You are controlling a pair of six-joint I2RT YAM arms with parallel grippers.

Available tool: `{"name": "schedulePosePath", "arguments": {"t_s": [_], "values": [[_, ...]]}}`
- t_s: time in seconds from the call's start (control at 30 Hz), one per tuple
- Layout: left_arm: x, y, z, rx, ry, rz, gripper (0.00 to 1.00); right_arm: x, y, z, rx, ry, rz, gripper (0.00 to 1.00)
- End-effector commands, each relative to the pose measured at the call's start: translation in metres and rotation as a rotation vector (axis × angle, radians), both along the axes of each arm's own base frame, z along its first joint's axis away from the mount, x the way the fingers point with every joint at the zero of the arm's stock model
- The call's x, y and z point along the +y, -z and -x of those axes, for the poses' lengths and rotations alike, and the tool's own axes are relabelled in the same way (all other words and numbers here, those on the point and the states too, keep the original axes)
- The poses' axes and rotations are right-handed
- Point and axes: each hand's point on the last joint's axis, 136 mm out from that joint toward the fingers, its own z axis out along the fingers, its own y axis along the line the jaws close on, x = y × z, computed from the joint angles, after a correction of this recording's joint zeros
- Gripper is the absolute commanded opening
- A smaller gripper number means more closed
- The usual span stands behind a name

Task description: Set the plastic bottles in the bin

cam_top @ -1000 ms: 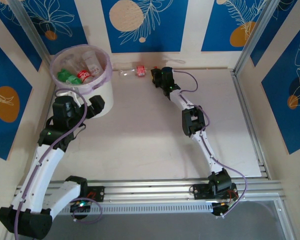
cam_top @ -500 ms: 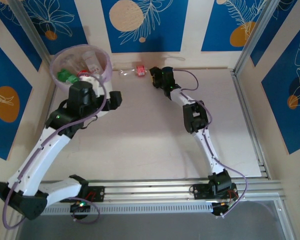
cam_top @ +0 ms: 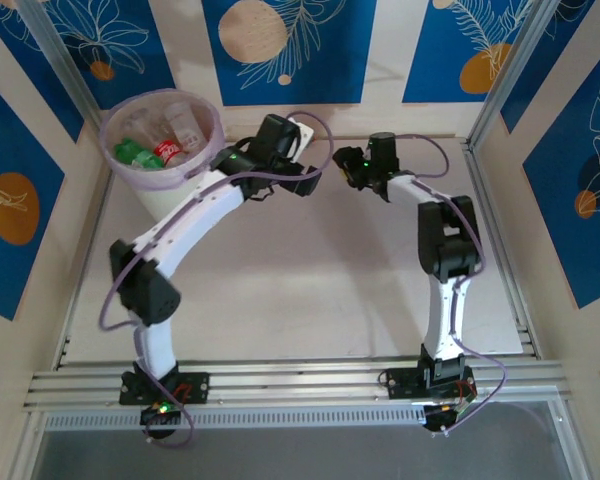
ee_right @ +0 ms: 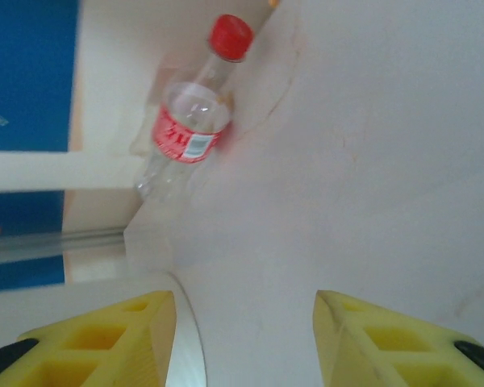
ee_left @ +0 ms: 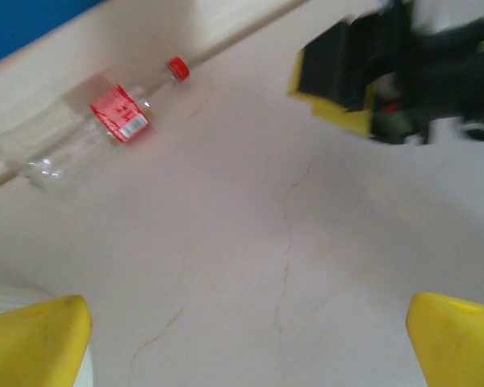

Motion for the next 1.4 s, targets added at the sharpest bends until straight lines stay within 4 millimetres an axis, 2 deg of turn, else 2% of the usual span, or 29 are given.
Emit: {"name": "schedulePosePath", "arguments": {"t_s": [0.0,0.17,0.33,0.5,0.63,0.7,0.8,0.9,1.03,1.13,1.23,1.3,1.37], "values": [[-0.003,0.013,-0.040,0.017,0.001,0.042,0.97,0.006,-0.022,0.048,-0.041,-0.152,0.069,0.48],[0.000,0.060,-0.108,0.046,-0.100,0.064,1.00,0.001,-0.036,0.098,-0.042,-0.234,0.101,0.48],[0.015,0.092,-0.163,-0.018,-0.209,0.143,1.00,-0.008,-0.041,0.131,-0.045,-0.244,0.130,0.48],[0.022,0.105,-0.206,-0.177,-0.270,0.155,1.00,-0.014,-0.043,0.150,-0.038,-0.253,0.158,0.48],[0.029,0.104,-0.236,-0.324,-0.320,0.158,0.99,-0.017,-0.041,0.162,-0.023,-0.257,0.176,0.48],[0.035,0.106,-0.248,-0.334,-0.332,0.188,0.98,-0.018,-0.041,0.168,-0.017,-0.259,0.182,0.48],[0.060,0.121,-0.264,-0.293,-0.401,0.278,0.96,-0.018,-0.042,0.175,-0.017,-0.262,0.200,0.48],[0.095,0.136,-0.277,-0.243,-0.478,0.364,0.94,-0.018,-0.043,0.179,-0.010,-0.270,0.229,0.48],[0.120,0.145,-0.287,-0.234,-0.509,0.397,0.94,-0.015,-0.048,0.184,-0.014,-0.283,0.269,0.49],[0.130,0.156,-0.291,-0.220,-0.525,0.416,0.93,-0.012,-0.053,0.185,-0.019,-0.290,0.288,0.49],[0.142,0.176,-0.295,-0.165,-0.564,0.490,0.92,-0.010,-0.054,0.186,-0.013,-0.294,0.313,0.49],[0.138,0.186,-0.293,-0.126,-0.547,0.519,0.91,-0.009,-0.054,0.187,-0.010,-0.295,0.327,0.49],[0.128,0.187,-0.292,-0.115,-0.495,0.526,0.91,-0.008,-0.053,0.187,-0.005,-0.296,0.331,0.48]]}}
